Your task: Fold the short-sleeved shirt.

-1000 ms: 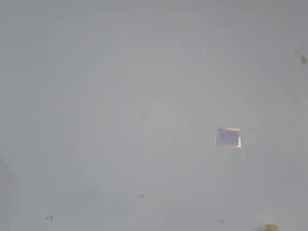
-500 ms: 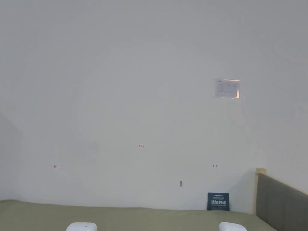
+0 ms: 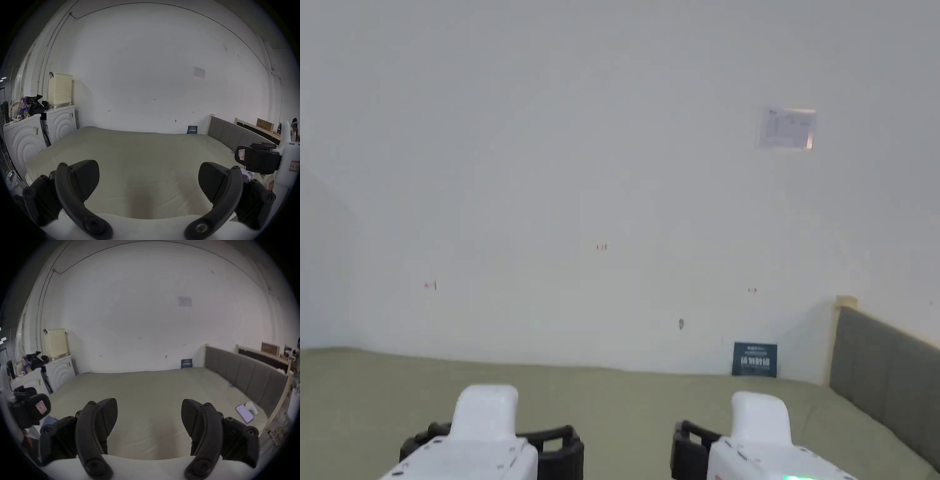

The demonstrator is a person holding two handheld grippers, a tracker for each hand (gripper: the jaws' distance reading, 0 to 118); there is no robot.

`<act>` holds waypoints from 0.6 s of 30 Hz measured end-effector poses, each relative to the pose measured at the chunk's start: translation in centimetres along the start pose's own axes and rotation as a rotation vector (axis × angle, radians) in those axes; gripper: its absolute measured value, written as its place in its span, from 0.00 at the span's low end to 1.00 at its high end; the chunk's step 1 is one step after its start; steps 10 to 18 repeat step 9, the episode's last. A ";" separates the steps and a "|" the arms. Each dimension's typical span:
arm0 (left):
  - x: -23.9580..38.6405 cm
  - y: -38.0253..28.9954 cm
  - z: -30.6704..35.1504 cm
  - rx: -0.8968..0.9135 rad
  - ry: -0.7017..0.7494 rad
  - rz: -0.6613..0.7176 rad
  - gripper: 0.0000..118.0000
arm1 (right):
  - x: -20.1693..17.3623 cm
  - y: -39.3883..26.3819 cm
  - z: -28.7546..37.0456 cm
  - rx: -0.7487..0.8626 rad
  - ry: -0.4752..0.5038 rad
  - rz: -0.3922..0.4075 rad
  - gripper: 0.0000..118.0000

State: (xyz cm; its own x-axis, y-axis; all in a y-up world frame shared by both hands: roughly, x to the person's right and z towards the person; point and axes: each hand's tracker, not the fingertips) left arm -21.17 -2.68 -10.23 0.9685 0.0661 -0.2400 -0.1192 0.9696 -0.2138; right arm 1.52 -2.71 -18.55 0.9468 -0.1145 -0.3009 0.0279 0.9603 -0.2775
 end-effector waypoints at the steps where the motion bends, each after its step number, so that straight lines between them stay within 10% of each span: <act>1: 0.0 -0.1 0.0 -0.005 -0.003 -0.001 1.00 | 0.1 -0.1 -0.1 -0.021 0.029 -0.030 0.71; 18: -0.1 -0.5 0.0 -0.019 0.000 -0.008 1.00 | 0.5 -1.5 -0.8 -0.056 0.030 -0.094 0.72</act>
